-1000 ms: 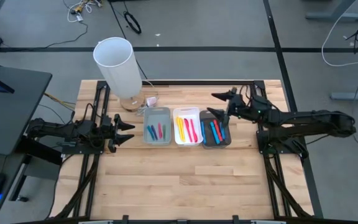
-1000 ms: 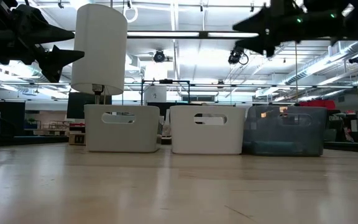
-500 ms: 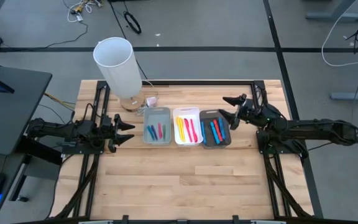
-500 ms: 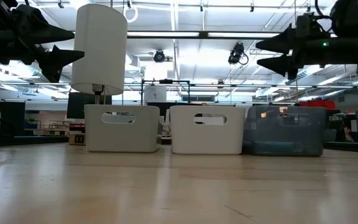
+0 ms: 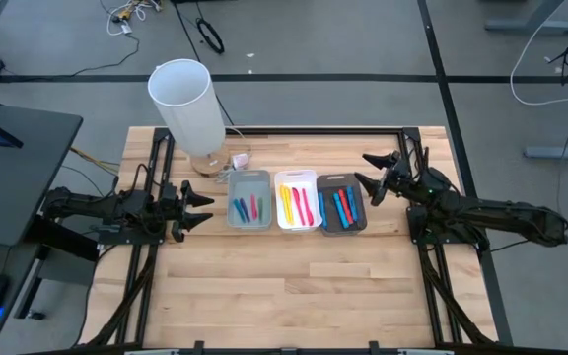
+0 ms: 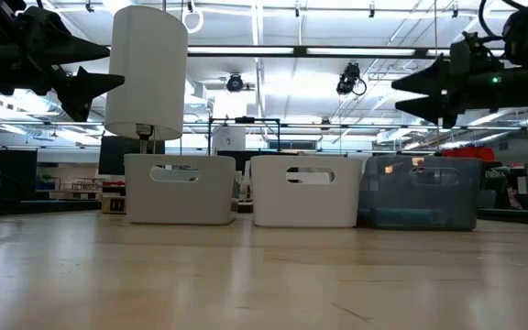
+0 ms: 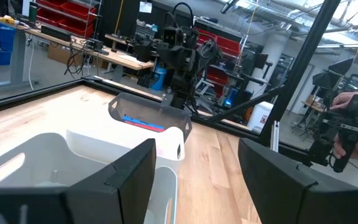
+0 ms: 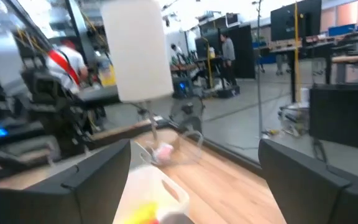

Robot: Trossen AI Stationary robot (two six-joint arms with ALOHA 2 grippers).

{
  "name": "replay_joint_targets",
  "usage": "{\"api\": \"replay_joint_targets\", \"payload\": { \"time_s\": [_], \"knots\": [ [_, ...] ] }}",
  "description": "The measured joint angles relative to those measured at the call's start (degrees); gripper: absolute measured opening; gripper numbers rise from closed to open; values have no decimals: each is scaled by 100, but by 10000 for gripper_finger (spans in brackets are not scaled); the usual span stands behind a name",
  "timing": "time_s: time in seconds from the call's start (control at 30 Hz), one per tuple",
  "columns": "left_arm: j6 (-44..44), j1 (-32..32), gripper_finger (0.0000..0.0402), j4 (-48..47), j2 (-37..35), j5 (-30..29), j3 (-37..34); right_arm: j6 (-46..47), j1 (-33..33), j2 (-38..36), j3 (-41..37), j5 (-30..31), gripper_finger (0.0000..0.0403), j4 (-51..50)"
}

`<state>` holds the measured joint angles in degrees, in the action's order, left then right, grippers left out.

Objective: Pick & Place Markers
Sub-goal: Return to Home Position

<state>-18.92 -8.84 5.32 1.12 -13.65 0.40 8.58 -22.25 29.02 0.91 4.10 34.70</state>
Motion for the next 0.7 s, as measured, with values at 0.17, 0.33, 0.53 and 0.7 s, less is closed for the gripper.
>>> {"api": "replay_joint_targets", "payload": {
  "time_s": [0.17, 0.33, 0.53, 0.7],
  "knots": [
    [-1, -2, 234, 0, -1, 0, -1, -199, -186, -637, 0, 0, 352, -1019],
    [-1, -1, 234, 0, -1, 0, -1, -202, -374, -1298, 0, 2, 352, -1939],
    [0, -2, 234, 0, -1, 0, -2, -193, -565, -1934, 2, 0, 352, -2951],
    [-1, 0, 234, 0, -1, 0, -2, -156, -594, -2362, 2, -26, 352, -3355]
  ]
}}
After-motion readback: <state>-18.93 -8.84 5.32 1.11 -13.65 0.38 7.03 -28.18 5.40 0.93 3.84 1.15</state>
